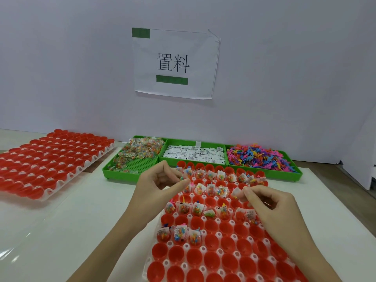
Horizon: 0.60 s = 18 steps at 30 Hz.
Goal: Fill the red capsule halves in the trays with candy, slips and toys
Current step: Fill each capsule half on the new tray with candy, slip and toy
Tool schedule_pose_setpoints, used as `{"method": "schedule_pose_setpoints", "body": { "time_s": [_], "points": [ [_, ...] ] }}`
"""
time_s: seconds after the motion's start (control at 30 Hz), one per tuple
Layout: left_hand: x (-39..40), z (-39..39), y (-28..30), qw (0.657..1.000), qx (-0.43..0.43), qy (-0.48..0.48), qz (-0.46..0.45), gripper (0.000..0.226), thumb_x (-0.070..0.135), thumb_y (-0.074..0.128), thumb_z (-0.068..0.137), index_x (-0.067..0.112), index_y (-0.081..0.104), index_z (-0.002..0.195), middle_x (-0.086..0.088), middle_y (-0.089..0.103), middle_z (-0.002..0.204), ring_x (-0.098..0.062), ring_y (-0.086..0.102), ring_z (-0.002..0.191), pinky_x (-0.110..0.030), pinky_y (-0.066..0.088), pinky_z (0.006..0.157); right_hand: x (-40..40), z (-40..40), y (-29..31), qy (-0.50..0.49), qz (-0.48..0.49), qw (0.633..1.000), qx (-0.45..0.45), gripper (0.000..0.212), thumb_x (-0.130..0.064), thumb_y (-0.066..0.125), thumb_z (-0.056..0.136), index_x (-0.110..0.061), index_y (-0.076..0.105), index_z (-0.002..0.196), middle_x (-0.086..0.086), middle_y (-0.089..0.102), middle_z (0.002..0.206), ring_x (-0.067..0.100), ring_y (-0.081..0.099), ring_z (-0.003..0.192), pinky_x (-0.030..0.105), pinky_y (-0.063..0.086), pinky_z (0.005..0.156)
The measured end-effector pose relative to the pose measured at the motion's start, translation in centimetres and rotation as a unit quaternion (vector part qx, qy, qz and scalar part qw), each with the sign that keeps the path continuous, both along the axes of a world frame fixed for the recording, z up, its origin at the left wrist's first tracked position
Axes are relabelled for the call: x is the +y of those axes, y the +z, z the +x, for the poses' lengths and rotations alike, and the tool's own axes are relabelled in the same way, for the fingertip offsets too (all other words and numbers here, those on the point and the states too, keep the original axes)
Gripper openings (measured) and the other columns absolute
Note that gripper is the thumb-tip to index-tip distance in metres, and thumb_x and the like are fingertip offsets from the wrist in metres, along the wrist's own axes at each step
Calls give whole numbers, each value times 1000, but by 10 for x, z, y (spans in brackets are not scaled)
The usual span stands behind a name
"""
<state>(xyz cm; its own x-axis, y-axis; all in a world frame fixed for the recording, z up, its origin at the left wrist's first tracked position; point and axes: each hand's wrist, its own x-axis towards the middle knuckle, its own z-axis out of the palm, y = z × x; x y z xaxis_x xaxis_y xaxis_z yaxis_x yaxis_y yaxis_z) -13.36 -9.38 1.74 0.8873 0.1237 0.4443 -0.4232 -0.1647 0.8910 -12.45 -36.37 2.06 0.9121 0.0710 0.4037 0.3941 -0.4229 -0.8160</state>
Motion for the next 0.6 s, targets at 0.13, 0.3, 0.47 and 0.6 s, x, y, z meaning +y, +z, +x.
{"method": "schedule_pose_setpoints", "body": {
  "time_s": [0.13,0.3,0.47,0.6],
  "points": [
    [-3,-1,-2,999,22,-28,17,34,13,85,82,21,69,111,-4,78,94,-23,75,85,-31,62,80,-2,1,2,12,3,1000,-5,24,-27,67,95,-38,79,78,-16,77,84,-2,71,85,12,54,76],
    [-1,2,-4,999,45,-29,2,18,11,82,85,20,80,100,-2,80,99,-23,78,87,-33,62,85,-1,8,20,42,-66,997,4,20,-31,66,95,-36,80,82,-18,76,84,1,71,84,24,57,76],
    [0,4,-7,999,37,-13,9,13,5,77,89,14,80,98,-1,79,102,-22,78,82,-27,62,80,13,38,41,52,-153,987,-1,16,-35,66,95,-35,79,85,-21,74,77,-5,67,72,12,51,64],
    [1,5,-11,993,-17,57,100,15,2,79,86,12,80,98,1,78,89,-15,75,77,-28,61,78,25,83,47,35,-227,973,1,23,-32,63,99,-30,79,83,-7,74,69,9,60,52,13,45,53]
  ]
}}
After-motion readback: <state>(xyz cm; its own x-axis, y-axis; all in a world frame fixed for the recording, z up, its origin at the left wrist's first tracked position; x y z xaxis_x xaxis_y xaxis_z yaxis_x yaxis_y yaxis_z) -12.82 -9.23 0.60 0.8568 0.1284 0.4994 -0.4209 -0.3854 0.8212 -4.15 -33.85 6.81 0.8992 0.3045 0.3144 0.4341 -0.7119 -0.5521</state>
